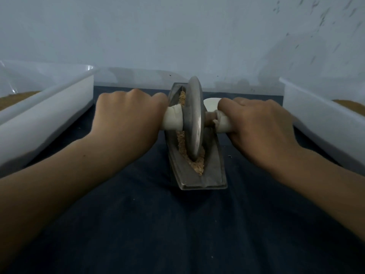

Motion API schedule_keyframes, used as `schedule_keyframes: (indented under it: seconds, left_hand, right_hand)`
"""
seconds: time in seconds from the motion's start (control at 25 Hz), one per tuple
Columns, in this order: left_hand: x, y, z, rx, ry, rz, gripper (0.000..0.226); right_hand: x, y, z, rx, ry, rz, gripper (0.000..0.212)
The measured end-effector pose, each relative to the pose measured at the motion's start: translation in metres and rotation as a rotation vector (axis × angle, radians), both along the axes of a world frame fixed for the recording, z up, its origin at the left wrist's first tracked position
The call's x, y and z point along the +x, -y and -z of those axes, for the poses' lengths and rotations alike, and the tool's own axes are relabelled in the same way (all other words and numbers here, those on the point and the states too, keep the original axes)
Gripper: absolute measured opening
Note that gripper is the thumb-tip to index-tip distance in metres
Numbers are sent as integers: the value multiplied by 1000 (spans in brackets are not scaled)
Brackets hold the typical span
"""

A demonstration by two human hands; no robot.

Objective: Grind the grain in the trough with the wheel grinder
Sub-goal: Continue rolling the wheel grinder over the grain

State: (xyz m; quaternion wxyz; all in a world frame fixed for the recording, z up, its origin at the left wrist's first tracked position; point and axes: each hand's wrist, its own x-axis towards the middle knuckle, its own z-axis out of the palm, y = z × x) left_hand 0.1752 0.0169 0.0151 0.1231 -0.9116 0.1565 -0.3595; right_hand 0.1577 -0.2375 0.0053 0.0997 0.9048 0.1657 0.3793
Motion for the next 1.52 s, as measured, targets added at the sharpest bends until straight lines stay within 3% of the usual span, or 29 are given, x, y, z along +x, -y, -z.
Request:
schedule_keyframes:
  seconds: [0.16, 0.28, 0.52, 0.64, 0.72, 0.8, 0.92, 1.04, 1.12, 1.2, 1.32, 1.4, 1.52]
  left_hand:
    - [35, 18, -4, -92, -105, -88, 7]
    - [35, 21, -12, -95, -166, -107, 7]
    - [-8, -10, 0, -23, 62, 100, 34]
    - [15, 3, 4, -19, -39, -45, 25]
    - [43, 15, 1, -84, -106, -83, 5]
    - [53, 22, -11, -105, -206, -118, 12]
    - [34, 17, -15, -57, -176, -91, 8]
    - [-2, -2, -2, 2, -34, 10, 33]
    - [-4, -9, -2, 2, 12, 39, 38]
    - [8, 0, -2, 22, -76, -73, 34]
    - [45, 18, -9, -56, -169, -110, 3]
    - [52, 25, -17, -77, -251, -145, 14]
    - [28, 17, -16, -24, -219, -119, 5]
  right_hand:
    - [45, -23, -10, 52, -98, 155, 18]
    - [46, -24, -15, 37, -167, 171, 18]
    - [-12, 0, -6, -18, 23, -56, 24]
    - [17, -13, -5, 6, -10, 57, 22]
    - [45, -26, -10, 47, -105, 184, 20]
    - [60, -32, -15, 82, -180, 226, 20]
    - [35, -23, -17, 38, -173, 166, 20]
    - [-6, -5, -7, -8, -52, -6, 27]
    - [-9, -3, -5, -9, -9, -38, 29]
    - [10, -11, -4, -3, -9, 42, 23]
    - [50, -26, -13, 47, -109, 209, 18]
    - [59, -31, -17, 73, -178, 230, 19]
    - [30, -23, -15, 51, -179, 139, 18]
